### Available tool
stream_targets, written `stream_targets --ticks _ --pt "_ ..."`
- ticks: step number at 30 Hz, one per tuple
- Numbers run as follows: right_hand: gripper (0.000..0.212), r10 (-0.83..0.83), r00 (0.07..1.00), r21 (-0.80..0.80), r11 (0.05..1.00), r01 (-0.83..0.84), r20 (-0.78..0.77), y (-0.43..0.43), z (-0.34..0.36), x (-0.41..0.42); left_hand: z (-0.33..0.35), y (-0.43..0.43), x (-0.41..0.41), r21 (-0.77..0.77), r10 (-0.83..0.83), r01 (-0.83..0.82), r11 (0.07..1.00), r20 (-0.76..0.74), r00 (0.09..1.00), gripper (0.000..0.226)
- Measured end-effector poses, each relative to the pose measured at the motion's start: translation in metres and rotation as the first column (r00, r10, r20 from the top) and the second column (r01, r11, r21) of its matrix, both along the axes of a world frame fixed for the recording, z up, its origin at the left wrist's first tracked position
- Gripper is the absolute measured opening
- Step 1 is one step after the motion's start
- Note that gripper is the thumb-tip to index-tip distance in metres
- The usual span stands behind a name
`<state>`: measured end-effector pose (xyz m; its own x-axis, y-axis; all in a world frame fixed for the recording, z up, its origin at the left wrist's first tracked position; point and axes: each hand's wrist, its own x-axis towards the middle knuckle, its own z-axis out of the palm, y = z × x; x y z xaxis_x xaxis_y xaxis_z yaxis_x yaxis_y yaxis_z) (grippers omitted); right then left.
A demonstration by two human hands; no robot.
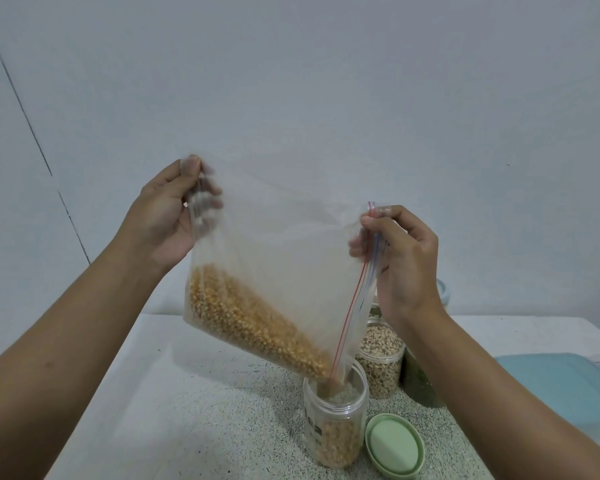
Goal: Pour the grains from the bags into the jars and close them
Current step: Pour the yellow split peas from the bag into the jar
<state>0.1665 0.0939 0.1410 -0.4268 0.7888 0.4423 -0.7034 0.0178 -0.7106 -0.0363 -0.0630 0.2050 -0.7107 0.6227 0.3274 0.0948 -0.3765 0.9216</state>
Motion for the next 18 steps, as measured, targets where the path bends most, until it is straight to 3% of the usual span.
stream_targets --ticks 18 --pt "0.023 -0.027 0.999 -0.005 1.000 0.027 0.018 0.0031 -0.0009 0.0065 0.0005 0.0022 0.0050 -0.031 -0.002 0.001 1.000 -0.027 1.000 0.033"
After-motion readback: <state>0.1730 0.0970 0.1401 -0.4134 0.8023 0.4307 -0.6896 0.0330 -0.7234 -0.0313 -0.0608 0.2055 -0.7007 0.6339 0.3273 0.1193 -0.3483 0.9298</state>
